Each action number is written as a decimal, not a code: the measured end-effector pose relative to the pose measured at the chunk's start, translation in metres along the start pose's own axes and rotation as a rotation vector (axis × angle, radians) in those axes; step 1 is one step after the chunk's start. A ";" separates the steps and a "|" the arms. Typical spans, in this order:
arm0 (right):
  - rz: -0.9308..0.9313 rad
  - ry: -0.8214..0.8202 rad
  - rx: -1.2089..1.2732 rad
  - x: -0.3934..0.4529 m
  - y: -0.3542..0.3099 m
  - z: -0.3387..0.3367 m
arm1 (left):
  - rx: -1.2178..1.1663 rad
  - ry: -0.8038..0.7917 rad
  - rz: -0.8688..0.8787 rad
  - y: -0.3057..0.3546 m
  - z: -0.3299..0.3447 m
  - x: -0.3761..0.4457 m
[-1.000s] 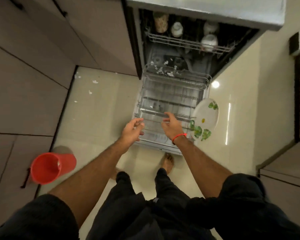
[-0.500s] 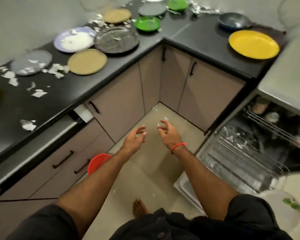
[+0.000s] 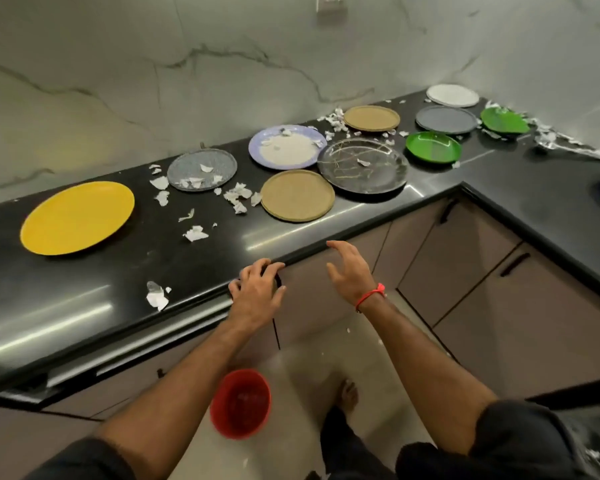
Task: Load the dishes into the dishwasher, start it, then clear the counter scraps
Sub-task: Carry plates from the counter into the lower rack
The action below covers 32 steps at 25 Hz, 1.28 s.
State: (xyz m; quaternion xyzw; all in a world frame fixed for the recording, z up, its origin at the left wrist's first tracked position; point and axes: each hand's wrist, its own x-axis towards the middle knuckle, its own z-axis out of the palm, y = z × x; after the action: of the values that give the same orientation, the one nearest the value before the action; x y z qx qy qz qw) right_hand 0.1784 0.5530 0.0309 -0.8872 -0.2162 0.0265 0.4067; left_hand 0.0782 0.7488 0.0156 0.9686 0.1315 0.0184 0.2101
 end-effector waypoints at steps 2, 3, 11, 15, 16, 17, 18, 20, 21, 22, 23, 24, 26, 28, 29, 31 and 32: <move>0.047 0.018 0.040 0.052 0.021 -0.004 | 0.038 -0.015 0.007 0.001 0.002 0.045; 0.113 0.049 0.094 0.078 0.035 -0.008 | 0.054 -0.020 0.011 0.006 0.003 0.067; 0.937 0.270 1.183 0.256 0.121 -0.047 | -0.278 -0.091 -0.137 0.071 0.031 0.256; 1.075 0.385 1.243 0.297 0.136 -0.053 | -0.386 -0.074 -0.113 0.083 0.045 0.296; 1.083 0.388 1.259 0.302 0.134 -0.054 | -0.397 -0.061 -0.089 0.081 0.046 0.305; 1.071 0.389 1.287 0.304 0.134 -0.054 | -0.423 -0.055 -0.086 0.080 0.045 0.312; 1.045 0.381 1.314 0.303 0.131 -0.057 | -0.469 -0.054 -0.111 0.081 0.042 0.318; 0.994 0.387 1.384 0.296 0.125 -0.065 | -0.697 -0.083 -0.238 0.085 0.029 0.329; 0.980 0.392 1.420 0.290 0.122 -0.071 | -0.882 -0.123 -0.330 0.089 0.022 0.336; 0.983 0.387 1.436 0.281 0.116 -0.078 | -1.083 -0.189 -0.421 0.094 0.013 0.341; 0.990 0.383 1.442 0.270 0.112 -0.082 | -1.253 -0.268 -0.486 0.100 0.006 0.346; 0.991 0.381 1.440 0.257 0.106 -0.087 | -1.362 -0.341 -0.509 0.105 0.000 0.350; 0.982 0.429 1.423 0.230 0.097 -0.092 | -1.487 -0.432 -0.470 0.117 -0.004 0.349; 0.947 0.523 1.378 0.203 0.087 -0.104 | -1.541 -0.423 -0.443 0.134 -0.002 0.346; 0.927 0.576 1.350 0.190 0.081 -0.110 | -1.532 -0.428 -0.456 0.143 0.001 0.343; 0.874 0.673 1.277 0.172 0.069 -0.124 | -1.522 -0.474 -0.494 0.162 0.005 0.332; 0.835 0.697 1.223 0.168 0.061 -0.132 | -1.523 -0.484 -0.518 0.169 0.007 0.324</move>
State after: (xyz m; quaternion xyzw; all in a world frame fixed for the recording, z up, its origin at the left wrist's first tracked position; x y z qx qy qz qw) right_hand 0.3820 0.4921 0.0955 -0.4734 0.3236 0.0115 0.8192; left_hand 0.4331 0.6823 0.0725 0.4785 0.2527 -0.1549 0.8265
